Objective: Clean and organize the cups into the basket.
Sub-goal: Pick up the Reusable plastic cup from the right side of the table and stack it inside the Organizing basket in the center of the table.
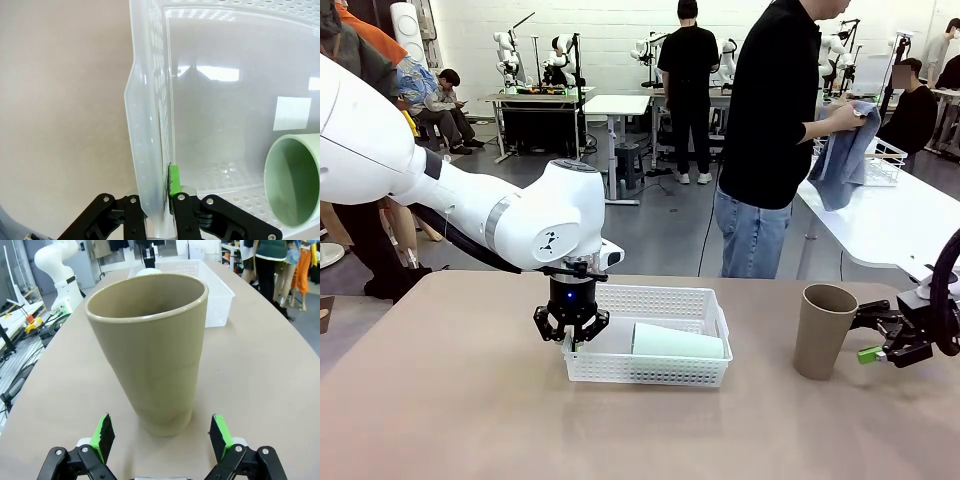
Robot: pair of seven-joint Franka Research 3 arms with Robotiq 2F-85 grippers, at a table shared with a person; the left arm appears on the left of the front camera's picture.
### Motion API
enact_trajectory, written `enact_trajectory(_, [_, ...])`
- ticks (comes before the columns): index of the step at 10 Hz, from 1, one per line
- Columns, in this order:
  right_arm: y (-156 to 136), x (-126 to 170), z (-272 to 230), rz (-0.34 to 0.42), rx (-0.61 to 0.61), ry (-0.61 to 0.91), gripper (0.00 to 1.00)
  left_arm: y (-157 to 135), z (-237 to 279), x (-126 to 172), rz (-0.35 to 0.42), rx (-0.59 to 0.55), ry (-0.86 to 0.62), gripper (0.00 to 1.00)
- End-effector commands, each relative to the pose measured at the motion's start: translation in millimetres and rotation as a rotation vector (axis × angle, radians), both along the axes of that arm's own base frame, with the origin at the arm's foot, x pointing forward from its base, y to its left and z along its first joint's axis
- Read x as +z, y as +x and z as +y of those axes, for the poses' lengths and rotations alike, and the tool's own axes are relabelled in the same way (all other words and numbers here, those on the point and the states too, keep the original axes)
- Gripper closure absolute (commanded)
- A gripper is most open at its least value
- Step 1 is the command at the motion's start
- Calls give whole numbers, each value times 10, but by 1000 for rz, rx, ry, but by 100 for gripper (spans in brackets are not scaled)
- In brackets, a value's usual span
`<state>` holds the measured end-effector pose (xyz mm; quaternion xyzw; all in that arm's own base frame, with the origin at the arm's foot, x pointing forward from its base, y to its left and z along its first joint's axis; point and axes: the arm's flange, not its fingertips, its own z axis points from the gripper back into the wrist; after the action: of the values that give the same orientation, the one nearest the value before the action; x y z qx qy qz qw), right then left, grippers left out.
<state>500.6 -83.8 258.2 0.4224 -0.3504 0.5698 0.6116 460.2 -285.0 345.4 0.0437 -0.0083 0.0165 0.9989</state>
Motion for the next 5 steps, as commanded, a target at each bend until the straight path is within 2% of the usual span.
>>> enact_trajectory(1, [135, -40, 85, 23, -30, -4, 0, -13, 0, 2, 3, -2, 1, 100])
enact_trajectory(5, [210, -72, 167, 30, -35, 4, 0, -13, 0, 2, 3, -2, 1, 100])
